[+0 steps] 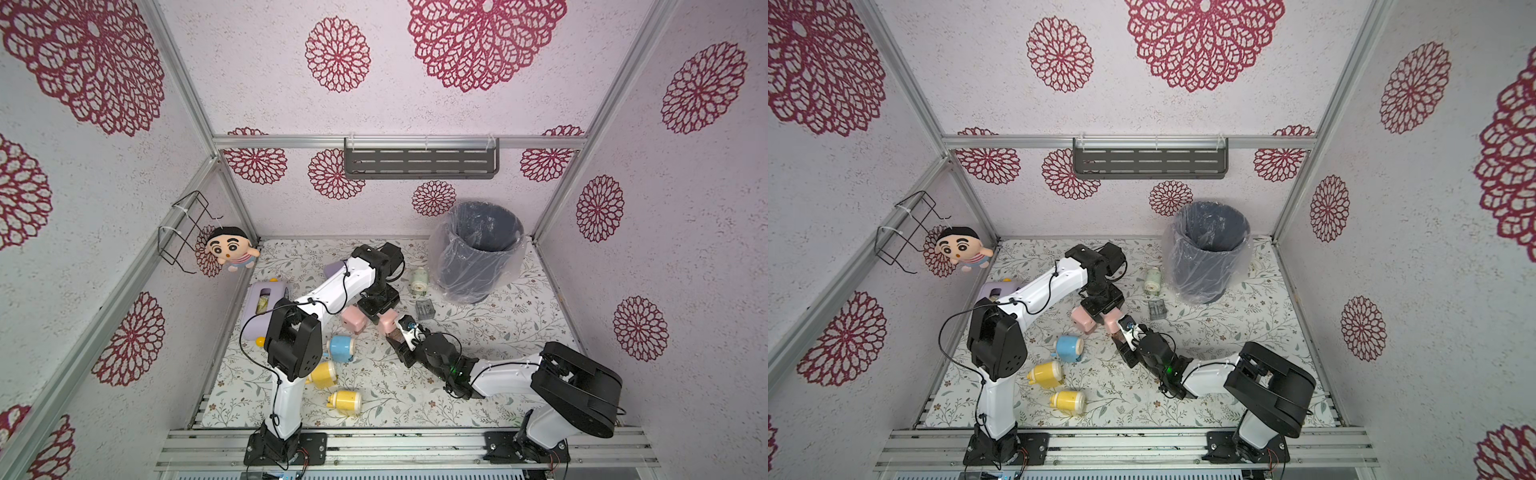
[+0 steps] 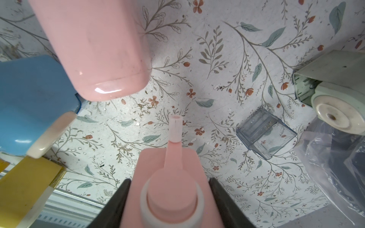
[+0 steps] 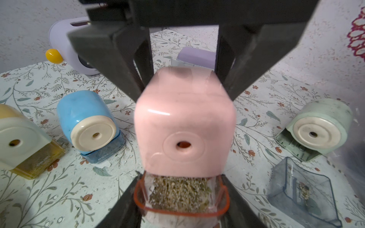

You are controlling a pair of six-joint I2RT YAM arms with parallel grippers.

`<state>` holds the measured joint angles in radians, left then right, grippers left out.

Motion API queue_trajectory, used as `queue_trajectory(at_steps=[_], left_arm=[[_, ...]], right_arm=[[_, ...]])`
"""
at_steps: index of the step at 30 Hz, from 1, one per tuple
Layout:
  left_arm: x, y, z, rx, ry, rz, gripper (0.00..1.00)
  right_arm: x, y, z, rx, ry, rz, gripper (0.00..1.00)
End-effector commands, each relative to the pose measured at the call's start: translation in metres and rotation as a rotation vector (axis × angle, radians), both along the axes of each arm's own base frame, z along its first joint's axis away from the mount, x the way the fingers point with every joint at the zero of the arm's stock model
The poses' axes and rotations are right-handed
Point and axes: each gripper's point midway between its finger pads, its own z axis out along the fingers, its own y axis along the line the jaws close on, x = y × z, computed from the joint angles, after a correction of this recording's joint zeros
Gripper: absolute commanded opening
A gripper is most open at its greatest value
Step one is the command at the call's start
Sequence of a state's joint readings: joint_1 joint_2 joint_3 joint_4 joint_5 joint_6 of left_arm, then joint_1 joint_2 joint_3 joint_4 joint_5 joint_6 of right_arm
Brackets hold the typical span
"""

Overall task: Take out the pencil sharpener tray and clean the shavings
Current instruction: Open the container of the pencil sharpener, then place the pencil sharpener at the center of the board.

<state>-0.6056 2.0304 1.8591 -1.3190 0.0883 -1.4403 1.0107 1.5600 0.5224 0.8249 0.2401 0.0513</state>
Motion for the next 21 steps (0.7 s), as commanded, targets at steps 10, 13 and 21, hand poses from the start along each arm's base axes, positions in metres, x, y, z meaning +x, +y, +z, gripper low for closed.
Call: queue_trajectory(at_steps=[10, 13, 21], left_arm=[[0.041, 0.01, 0.014, 0.103, -0.121, -0.06, 0.19], [0.061, 0.012, 0.014, 0.147, -0.166, -0.109, 0.2], [0.114, -0.001, -0.013, 0.209, -0.249, -0.29, 0.21]], right_arm=[[-0.009, -0.042, 0.03, 0.067, -0.019, -0.091, 0.42], [-0.009, -0.058, 0.032, 0.063, -0.013, -0.149, 0.42], [-0.012, -0.102, 0.034, 0.099, 0.007, -0.258, 0.42]])
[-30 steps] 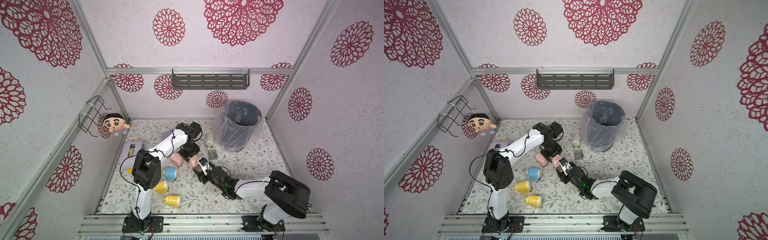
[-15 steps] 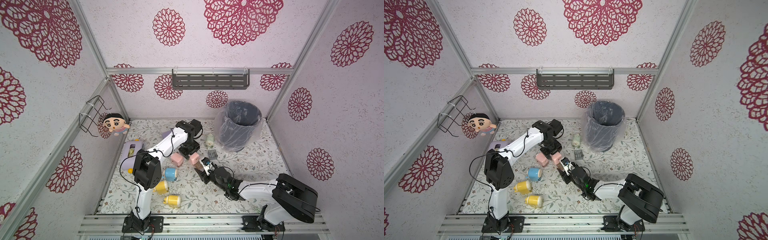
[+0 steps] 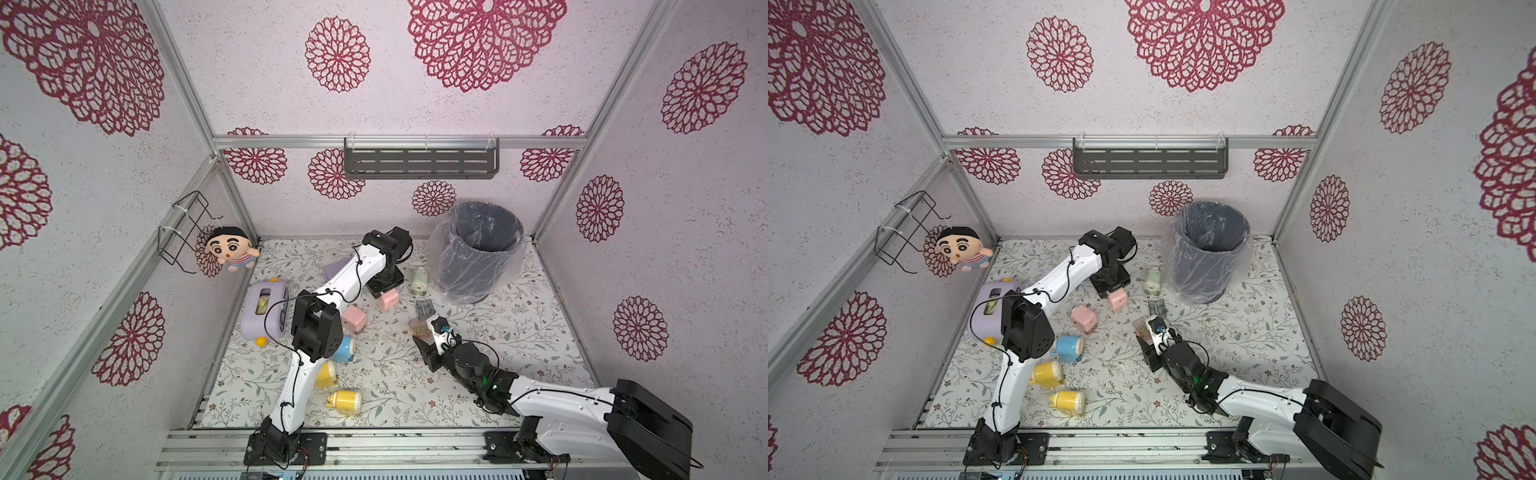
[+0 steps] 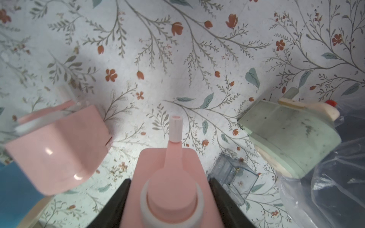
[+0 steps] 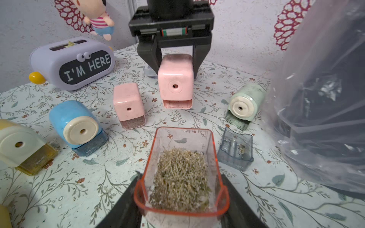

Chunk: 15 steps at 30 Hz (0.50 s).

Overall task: Take out the pencil sharpener tray and clean the shavings
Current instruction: Place the pencil sharpener at the center of the board.

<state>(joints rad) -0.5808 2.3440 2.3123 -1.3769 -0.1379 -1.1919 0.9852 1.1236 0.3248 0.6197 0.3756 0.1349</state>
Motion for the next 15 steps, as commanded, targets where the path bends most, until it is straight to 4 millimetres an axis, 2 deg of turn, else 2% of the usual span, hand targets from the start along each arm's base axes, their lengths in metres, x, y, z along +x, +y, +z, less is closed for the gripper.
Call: queue_trajectory(at_steps=[1, 9, 15], left_arm=[[0.026, 0.0, -0.008, 0.049, -0.055, -0.123, 0.21], [0.061, -0.016, -0.047, -0.003, -0.067, -0.211, 0.23], [0.076, -0.03, -0.058, -0.062, -0.096, -0.233, 0.27]], right_arm=[[0.005, -0.023, 0.004, 0.035, 0.01, -0.092, 0.42], [0.006, -0.05, 0.007, 0.058, 0.022, -0.16, 0.42], [0.007, -0.057, 0.006, 0.077, 0.031, -0.169, 0.42]])
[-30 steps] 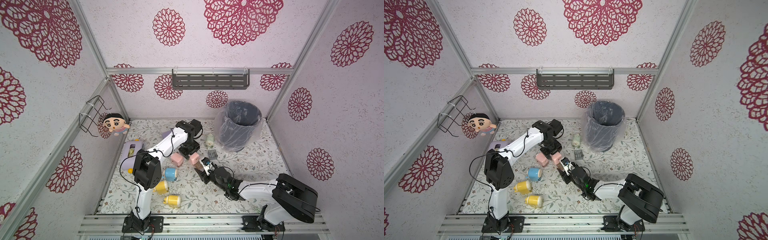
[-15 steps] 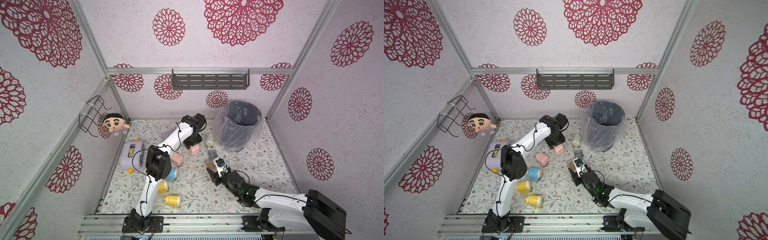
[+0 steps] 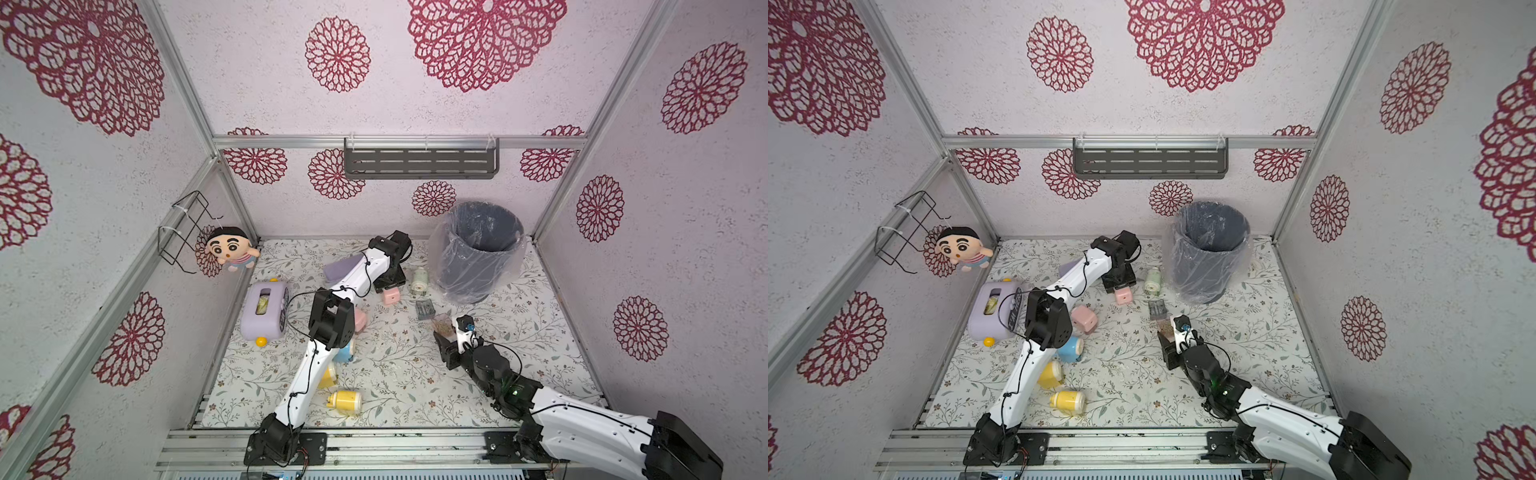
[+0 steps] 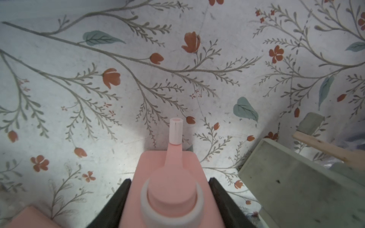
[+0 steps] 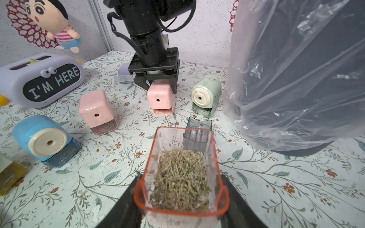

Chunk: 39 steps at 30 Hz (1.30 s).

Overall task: Take out the pencil sharpener tray and clean the shavings
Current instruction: Place the pencil sharpener at the center of the board.

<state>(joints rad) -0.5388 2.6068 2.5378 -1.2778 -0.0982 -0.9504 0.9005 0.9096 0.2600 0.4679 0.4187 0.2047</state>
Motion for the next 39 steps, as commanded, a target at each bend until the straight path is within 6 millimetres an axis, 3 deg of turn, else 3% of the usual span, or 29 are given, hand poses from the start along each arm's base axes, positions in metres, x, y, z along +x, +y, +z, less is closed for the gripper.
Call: queue_trajectory(at_steps=[1, 7, 14, 20, 29, 39], left_arm=[[0.02, -0.014, 0.004, -0.061, -0.066, -0.036, 0.28], [0.035, -0.018, 0.01, -0.058, -0.13, -0.062, 0.36], [0.035, -0.02, -0.002, -0.059, -0.114, -0.075, 0.41], [0.036, -0.024, 0.0, -0.077, -0.119, -0.084, 0.62], [0.038, -0.034, 0.019, -0.112, -0.16, -0.118, 0.79], [0.031, -0.036, 0.06, -0.128, -0.219, -0.144, 0.91]], right_arm=[[0.002, -0.005, 0.002, 0.029, 0.004, -0.024, 0.42], [0.003, -0.005, 0.004, 0.037, 0.0, -0.022, 0.42], [0.005, 0.0, 0.001, 0.039, 0.009, -0.011, 0.42], [0.005, 0.002, 0.002, 0.044, 0.011, 0.0, 0.42], [0.005, 0.002, 0.003, 0.043, 0.013, 0.0, 0.42], [0.007, 0.004, 0.006, 0.036, 0.023, -0.001, 0.42]])
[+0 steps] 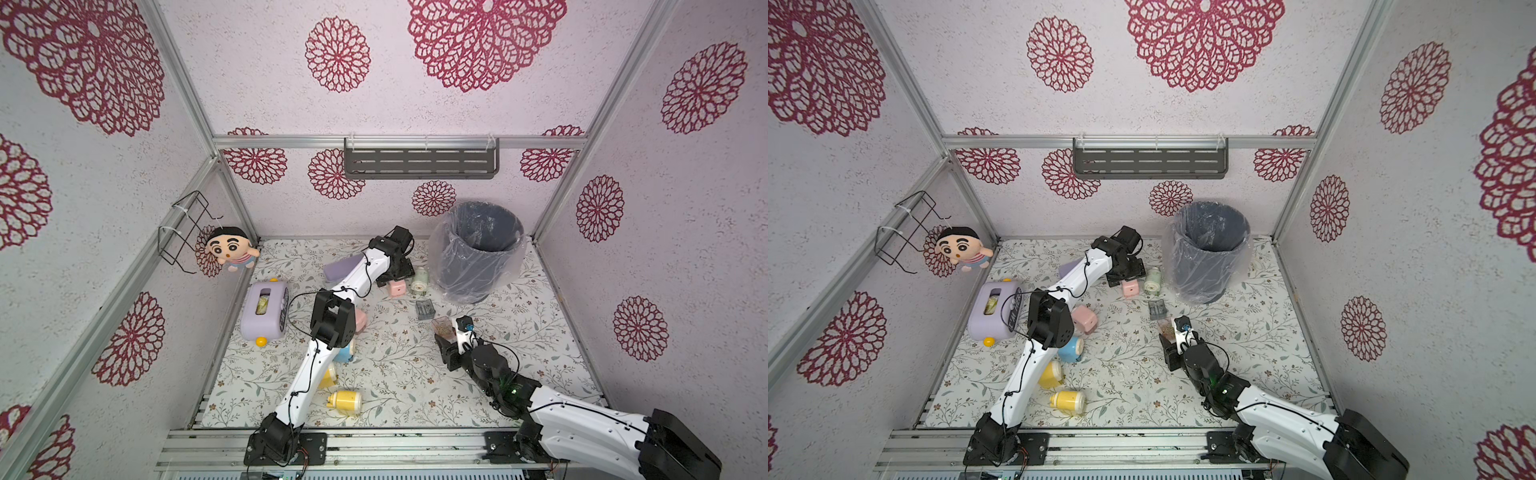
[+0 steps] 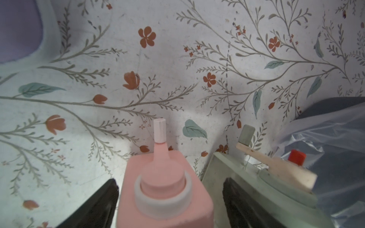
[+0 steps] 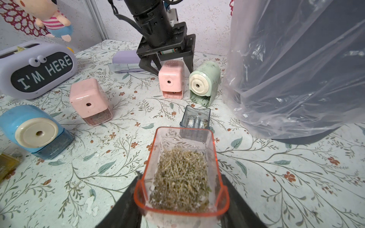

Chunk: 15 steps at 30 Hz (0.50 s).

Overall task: Take out the pencil sharpener tray and clean the shavings
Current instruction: Place the pencil sharpener at the center of the board.

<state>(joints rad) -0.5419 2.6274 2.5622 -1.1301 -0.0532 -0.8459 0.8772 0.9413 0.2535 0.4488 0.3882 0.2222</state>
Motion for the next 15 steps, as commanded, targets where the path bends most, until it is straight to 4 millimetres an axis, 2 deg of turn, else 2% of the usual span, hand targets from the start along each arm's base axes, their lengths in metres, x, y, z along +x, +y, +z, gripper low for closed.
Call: queue_trajectory(at_steps=[1, 4, 10, 15], left_arm=[[0.002, -0.008, 0.06, -0.048, -0.111, -0.031, 0.92], [-0.003, -0.006, 0.08, -0.047, -0.144, -0.041, 1.0], [-0.024, 0.002, 0.135, -0.057, -0.242, -0.061, 0.97], [-0.056, 0.019, 0.183, -0.09, -0.336, -0.092, 0.97]], right_arm=[[0.006, 0.006, 0.023, 0.057, -0.027, -0.001, 0.42], [0.006, 0.008, 0.026, 0.057, -0.024, 0.003, 0.42], [0.006, 0.013, 0.043, 0.056, -0.029, 0.023, 0.41], [0.002, 0.01, 0.068, 0.06, -0.052, 0.036, 0.41]])
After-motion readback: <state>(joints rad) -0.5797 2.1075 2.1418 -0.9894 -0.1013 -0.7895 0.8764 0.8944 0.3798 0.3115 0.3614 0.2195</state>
